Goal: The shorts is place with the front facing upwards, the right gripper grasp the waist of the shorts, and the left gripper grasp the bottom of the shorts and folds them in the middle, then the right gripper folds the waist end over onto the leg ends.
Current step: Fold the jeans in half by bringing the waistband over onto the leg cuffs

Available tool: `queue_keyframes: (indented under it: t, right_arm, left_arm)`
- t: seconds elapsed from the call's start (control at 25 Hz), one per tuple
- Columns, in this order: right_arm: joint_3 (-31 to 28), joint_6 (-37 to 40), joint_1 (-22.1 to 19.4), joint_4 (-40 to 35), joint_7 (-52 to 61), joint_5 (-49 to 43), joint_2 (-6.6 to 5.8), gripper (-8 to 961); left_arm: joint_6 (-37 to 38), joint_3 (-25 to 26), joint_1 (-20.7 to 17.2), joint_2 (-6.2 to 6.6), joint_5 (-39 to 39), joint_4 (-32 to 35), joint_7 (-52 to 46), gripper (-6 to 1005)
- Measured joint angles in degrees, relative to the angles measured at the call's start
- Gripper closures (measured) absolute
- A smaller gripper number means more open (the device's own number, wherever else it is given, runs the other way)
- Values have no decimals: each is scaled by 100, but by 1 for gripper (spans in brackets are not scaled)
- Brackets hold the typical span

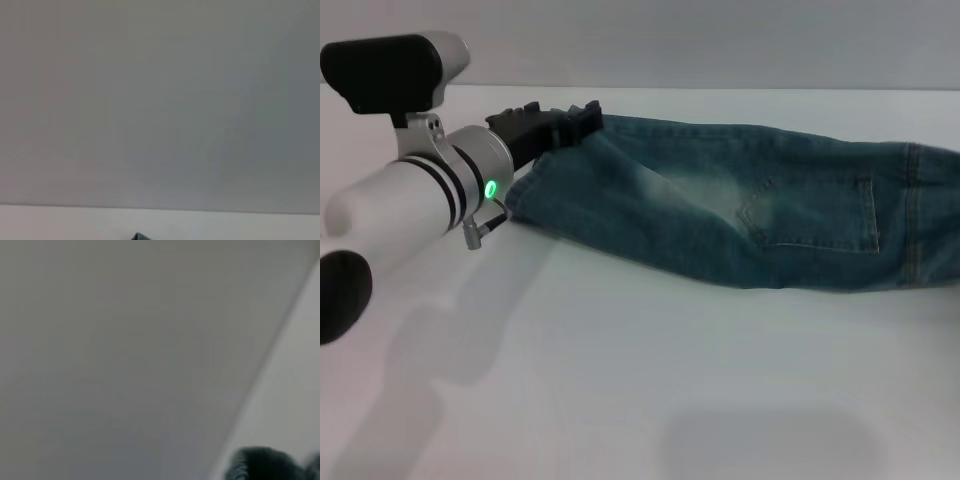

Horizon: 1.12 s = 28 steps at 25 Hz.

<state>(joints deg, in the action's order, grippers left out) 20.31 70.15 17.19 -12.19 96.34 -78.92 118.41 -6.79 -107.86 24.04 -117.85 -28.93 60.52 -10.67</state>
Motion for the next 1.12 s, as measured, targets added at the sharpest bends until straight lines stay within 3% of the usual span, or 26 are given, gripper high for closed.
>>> queue_keyframes:
  t: [0.2,0.4,1.12]
  right_arm:
    - [184,663,106,-439,645,-3,3,925]
    - [534,773,382,-945,1224,-6,19,924]
    - [1932,30,1774,-1887,2146,-19,5,927]
  left_arm:
    - [423,-272,-43,-13,-36,-122,-23,167]
    - [722,-534,-70,-32,-46,-249,-111,167]
    - [1963,-1433,-51,-48,-38,-1034,-1115,168]
